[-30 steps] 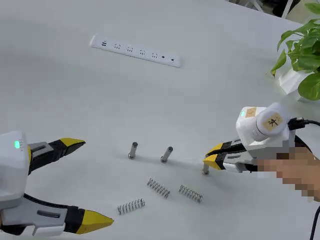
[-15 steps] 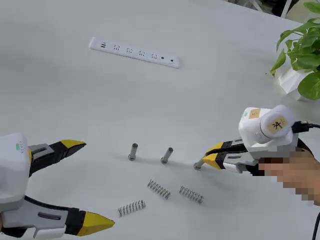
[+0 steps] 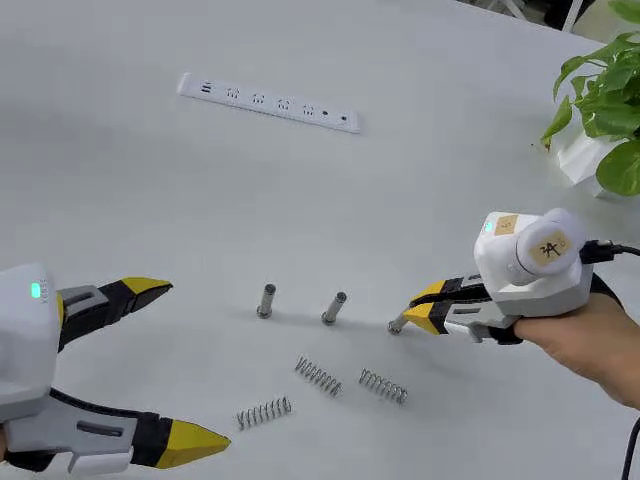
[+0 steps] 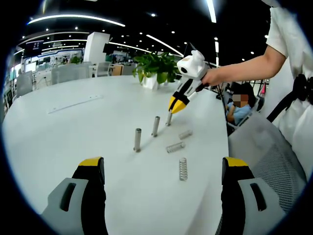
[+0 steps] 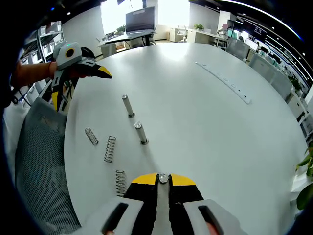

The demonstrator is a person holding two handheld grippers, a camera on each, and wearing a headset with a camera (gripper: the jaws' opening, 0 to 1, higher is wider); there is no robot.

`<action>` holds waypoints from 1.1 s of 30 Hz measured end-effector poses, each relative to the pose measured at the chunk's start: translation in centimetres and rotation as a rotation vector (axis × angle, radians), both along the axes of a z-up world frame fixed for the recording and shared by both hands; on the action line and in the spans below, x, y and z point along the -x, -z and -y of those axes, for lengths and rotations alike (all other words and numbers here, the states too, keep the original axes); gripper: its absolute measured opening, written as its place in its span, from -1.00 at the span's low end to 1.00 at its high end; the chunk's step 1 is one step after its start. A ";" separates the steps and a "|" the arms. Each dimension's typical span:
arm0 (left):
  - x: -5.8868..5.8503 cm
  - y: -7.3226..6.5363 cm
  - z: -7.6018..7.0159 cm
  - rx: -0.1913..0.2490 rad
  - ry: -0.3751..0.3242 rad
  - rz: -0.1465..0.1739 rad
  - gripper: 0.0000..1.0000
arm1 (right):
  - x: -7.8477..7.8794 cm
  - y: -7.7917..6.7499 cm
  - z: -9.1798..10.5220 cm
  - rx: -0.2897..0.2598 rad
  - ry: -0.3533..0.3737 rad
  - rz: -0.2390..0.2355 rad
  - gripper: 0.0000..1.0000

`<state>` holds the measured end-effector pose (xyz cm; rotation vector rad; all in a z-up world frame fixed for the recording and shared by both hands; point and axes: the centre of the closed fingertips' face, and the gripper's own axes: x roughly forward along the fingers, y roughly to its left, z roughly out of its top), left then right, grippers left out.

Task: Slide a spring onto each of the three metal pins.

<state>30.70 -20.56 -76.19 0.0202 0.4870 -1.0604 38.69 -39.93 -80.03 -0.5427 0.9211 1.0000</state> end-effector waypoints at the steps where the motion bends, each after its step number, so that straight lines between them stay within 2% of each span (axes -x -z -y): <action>1: 0.0 0.0 0.0 0.000 0.000 0.000 0.98 | 0.0 0.0 0.0 -0.001 0.000 0.000 -0.94; 24: 0.0 0.0 0.1 0.009 -0.003 -0.003 0.98 | 0.1 0.0 -0.3 -0.003 -0.015 0.000 -0.92; 33: 0.0 0.0 0.1 0.009 -0.002 -0.002 0.98 | 0.1 -0.2 -0.5 -0.011 -0.010 0.000 -0.82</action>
